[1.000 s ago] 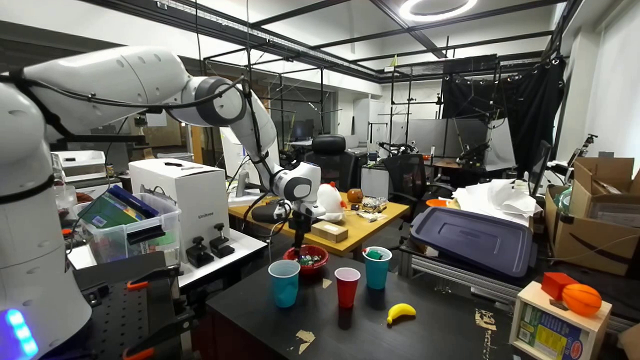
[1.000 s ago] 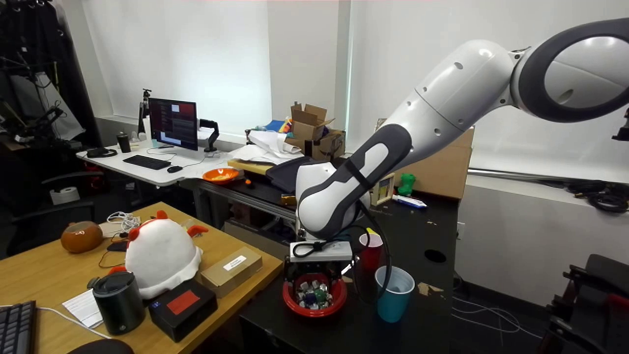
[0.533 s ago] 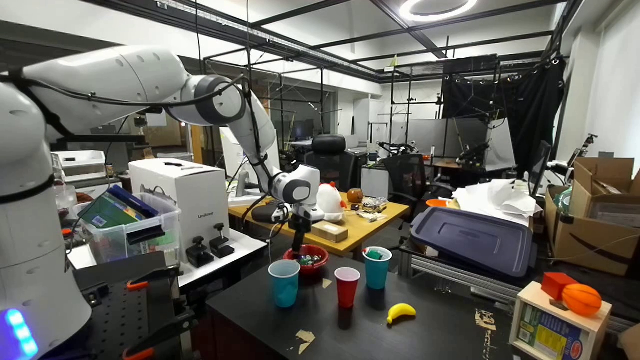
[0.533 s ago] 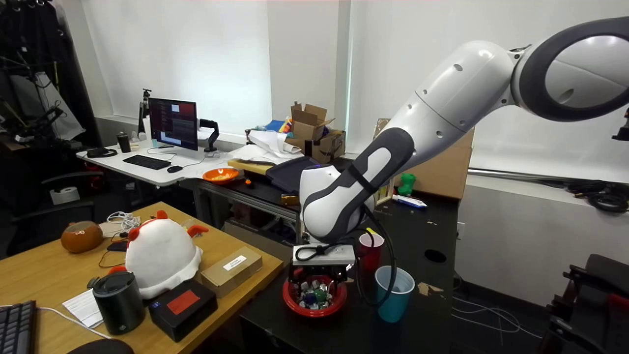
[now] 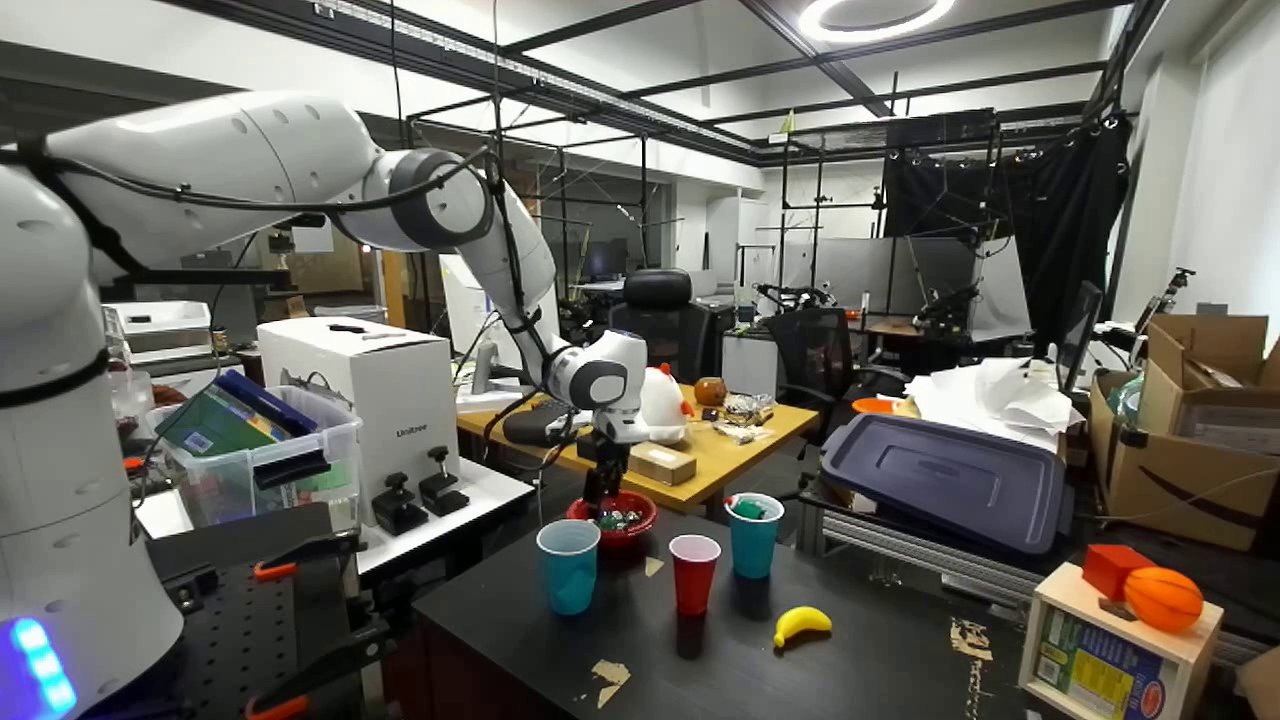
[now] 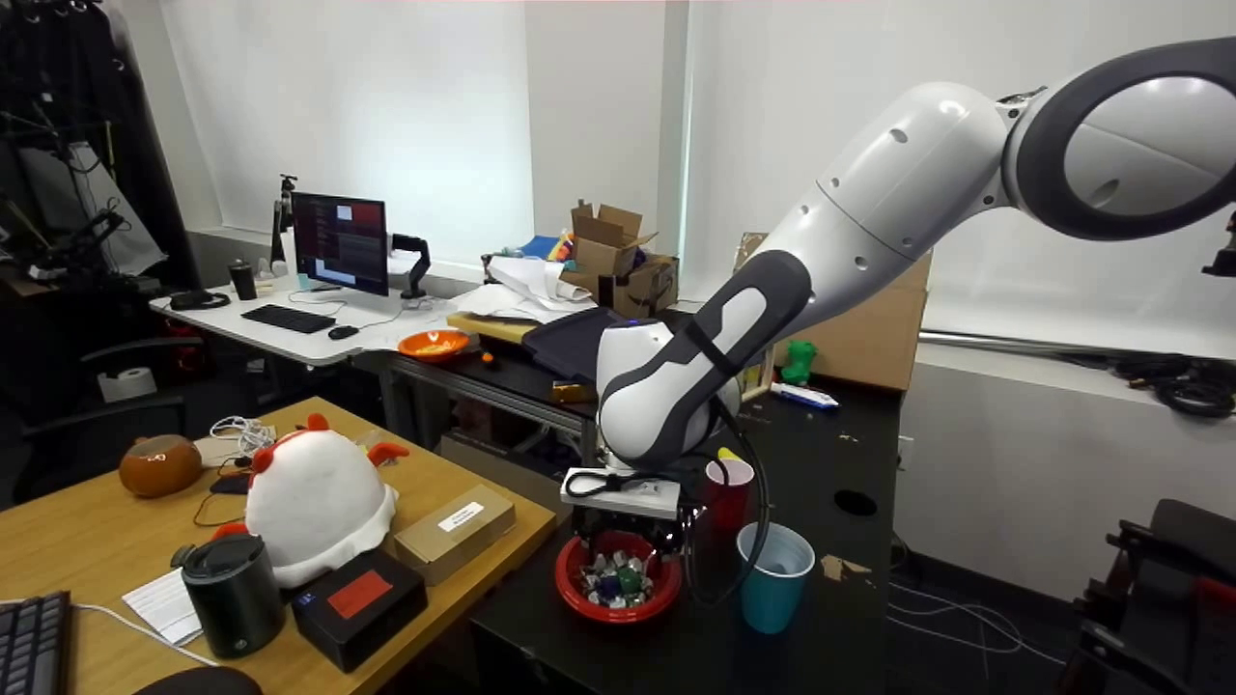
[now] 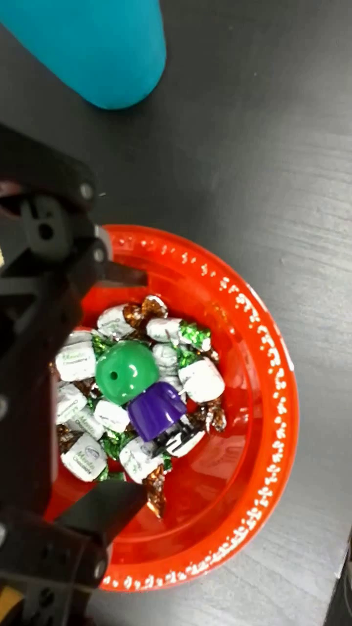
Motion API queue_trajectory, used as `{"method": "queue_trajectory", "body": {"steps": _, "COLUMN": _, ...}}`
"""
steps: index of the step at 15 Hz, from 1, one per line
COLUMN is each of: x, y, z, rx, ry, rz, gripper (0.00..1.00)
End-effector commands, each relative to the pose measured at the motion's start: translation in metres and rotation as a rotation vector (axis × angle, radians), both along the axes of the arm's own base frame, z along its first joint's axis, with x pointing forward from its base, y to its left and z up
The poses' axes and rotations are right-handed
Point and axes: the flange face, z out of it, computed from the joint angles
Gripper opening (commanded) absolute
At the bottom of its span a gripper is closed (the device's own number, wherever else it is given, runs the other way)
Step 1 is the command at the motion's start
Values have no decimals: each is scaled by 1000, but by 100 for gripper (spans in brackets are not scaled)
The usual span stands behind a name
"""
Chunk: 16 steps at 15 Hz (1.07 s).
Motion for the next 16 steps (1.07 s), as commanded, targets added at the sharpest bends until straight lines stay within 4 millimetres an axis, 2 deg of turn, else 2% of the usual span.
{"method": "queue_trajectory", "body": {"steps": 1, "x": -3, "y": 16, "z": 0, "rx": -6, "ry": -22, "rz": -130, "gripper": 100}}
{"method": "queue_trajectory", "body": {"steps": 2, "x": -2, "y": 17, "z": -2, "rx": -11, "ry": -23, "rz": -159, "gripper": 100}}
{"method": "queue_trajectory", "body": {"steps": 10, "x": 11, "y": -14, "z": -19, "rx": -66, "ry": -10, "rz": -401, "gripper": 100}}
{"method": "queue_trajectory", "body": {"steps": 16, "x": 16, "y": -13, "z": -24, "rx": -58, "ry": -10, "rz": -406, "gripper": 100}}
